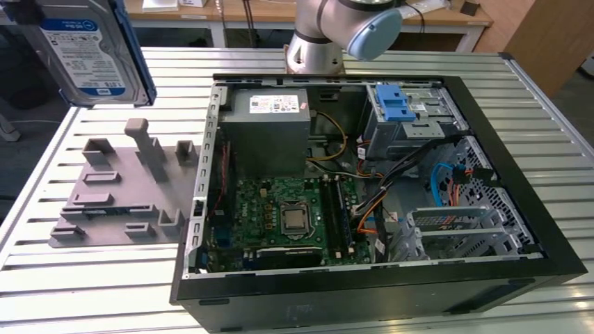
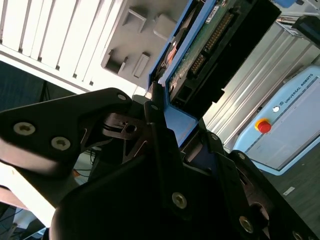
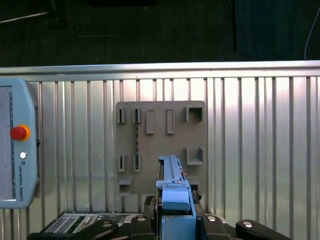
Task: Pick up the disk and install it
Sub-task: 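Pick up the disk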
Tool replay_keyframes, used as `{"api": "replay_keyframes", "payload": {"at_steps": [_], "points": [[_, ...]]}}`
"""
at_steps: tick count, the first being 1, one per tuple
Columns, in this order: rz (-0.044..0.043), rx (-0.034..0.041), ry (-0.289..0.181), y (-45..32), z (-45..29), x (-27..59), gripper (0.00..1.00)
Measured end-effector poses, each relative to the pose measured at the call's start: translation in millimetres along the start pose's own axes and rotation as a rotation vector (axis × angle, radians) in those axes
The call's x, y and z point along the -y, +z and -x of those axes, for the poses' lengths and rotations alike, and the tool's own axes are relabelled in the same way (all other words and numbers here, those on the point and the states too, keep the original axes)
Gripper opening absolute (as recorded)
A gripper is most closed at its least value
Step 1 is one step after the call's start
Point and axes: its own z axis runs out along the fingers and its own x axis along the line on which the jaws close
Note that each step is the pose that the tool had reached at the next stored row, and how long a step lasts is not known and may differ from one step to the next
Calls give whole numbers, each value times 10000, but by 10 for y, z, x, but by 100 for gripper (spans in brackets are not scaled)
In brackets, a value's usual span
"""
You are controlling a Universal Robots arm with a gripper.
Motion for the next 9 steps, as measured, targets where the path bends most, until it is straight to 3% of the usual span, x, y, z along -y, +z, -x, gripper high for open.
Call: {"api": "replay_keyframes", "payload": {"at_steps": [9], "points": [[1,0,1,3,-39,100,36]]}}
